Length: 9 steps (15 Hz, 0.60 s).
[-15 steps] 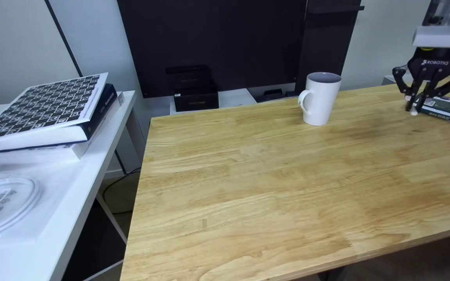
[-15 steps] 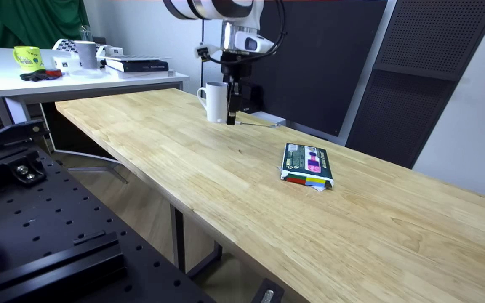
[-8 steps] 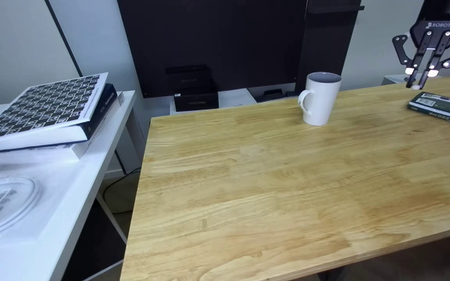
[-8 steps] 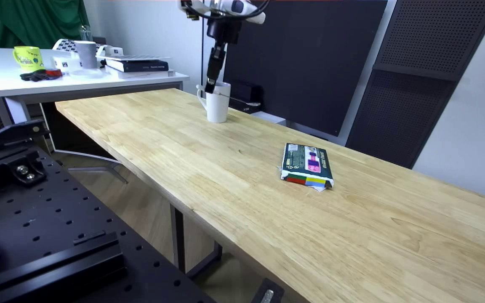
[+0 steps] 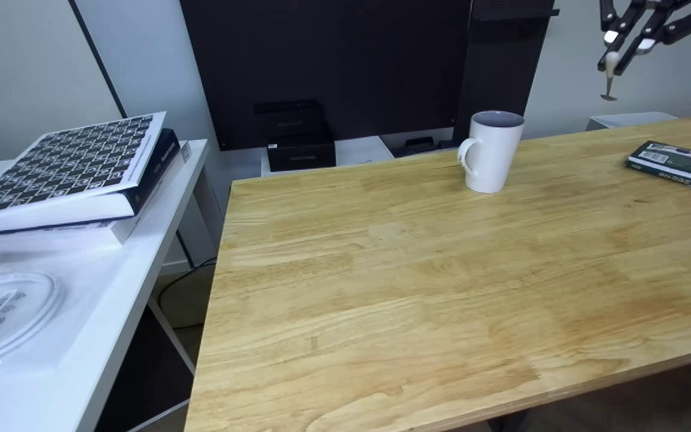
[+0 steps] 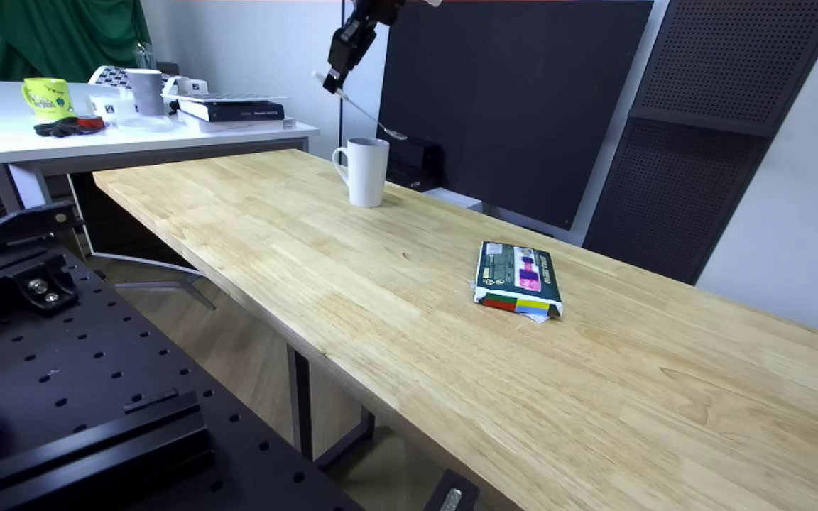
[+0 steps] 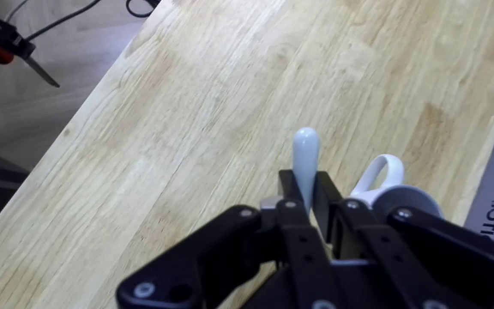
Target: Pick up the silver spoon from the table and put it in the mug cup
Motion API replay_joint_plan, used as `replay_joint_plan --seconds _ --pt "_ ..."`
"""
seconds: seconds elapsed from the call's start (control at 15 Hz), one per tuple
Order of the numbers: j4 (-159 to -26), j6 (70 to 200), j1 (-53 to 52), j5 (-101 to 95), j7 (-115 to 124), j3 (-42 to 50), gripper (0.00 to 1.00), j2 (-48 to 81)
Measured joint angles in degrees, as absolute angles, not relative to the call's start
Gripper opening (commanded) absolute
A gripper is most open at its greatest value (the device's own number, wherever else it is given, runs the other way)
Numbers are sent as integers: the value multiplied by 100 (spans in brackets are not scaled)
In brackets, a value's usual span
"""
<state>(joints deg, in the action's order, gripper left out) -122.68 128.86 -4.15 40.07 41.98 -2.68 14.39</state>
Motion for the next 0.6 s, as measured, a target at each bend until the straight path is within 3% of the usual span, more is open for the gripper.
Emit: replay_joint_plan --seconds 0.6 --pt "-11451 11994 -163 5096 4247 -192 3 1645"
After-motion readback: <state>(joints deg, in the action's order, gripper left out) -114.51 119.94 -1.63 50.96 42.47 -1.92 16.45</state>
